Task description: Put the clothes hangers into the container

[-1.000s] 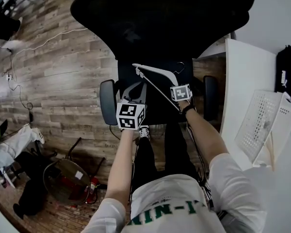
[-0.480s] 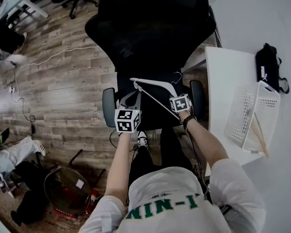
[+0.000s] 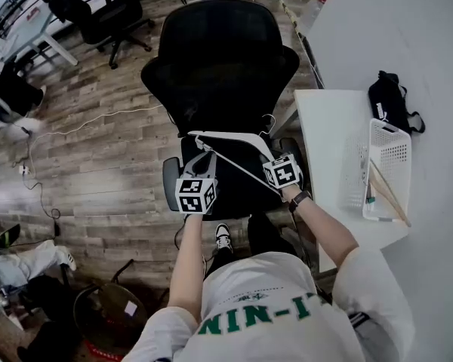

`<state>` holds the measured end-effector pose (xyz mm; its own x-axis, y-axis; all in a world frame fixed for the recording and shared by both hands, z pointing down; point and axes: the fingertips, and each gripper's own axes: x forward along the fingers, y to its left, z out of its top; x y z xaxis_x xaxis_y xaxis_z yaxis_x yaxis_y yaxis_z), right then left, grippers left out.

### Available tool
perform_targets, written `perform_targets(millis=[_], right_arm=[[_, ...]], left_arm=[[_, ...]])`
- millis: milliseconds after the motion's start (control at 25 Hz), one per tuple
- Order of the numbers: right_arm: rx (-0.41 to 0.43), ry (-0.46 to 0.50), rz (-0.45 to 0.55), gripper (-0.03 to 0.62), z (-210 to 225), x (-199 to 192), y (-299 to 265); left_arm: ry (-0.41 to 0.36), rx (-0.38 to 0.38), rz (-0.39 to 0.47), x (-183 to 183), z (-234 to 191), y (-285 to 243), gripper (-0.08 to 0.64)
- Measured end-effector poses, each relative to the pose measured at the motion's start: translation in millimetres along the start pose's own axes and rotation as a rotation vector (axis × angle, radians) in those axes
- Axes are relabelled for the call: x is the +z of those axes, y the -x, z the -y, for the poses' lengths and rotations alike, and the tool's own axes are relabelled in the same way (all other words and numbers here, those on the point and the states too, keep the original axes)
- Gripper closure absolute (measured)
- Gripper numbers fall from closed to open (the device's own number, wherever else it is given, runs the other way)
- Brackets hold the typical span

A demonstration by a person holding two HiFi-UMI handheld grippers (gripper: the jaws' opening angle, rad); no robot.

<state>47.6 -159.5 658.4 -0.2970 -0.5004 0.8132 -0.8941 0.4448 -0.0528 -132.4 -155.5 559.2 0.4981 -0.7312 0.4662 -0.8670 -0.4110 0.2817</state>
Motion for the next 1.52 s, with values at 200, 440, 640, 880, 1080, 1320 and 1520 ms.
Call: perform_targets(millis=[200,440,640,880,1080,1320,1520], right_arm=[[-0.03,0.011,0.096,0.453,7,37,67],[-0.066,0.011,0.208,0.453,26,59,143],[-0.112,0.024,0.25,0.453,53,62,200],[-0.207,-0.003,0.28,0.453,100,52,273],[-0.301,-0.059,0.298,0.453,141,31,335],[-0.445,-0.145,0.288,0.453,201,-21,402],[-0.543,-0.224,0.252,0.453,239,-69,456]], left_arm=[[-0.119,0.004,0.029,37,30,26,0.545],[-0.155,-0.056,0.092,71,69,42,0.545],[-0.152,-0.16,0.139,95,109,38,0.545],[-0.224,-0.295,0.162,120,174,16,0.545],[-0.278,-0.397,0.166,130,229,-2,0.545],[-0.344,-0.559,0.145,126,313,-33,0.545],[-0.393,-0.681,0.119,118,376,-47,0.545]])
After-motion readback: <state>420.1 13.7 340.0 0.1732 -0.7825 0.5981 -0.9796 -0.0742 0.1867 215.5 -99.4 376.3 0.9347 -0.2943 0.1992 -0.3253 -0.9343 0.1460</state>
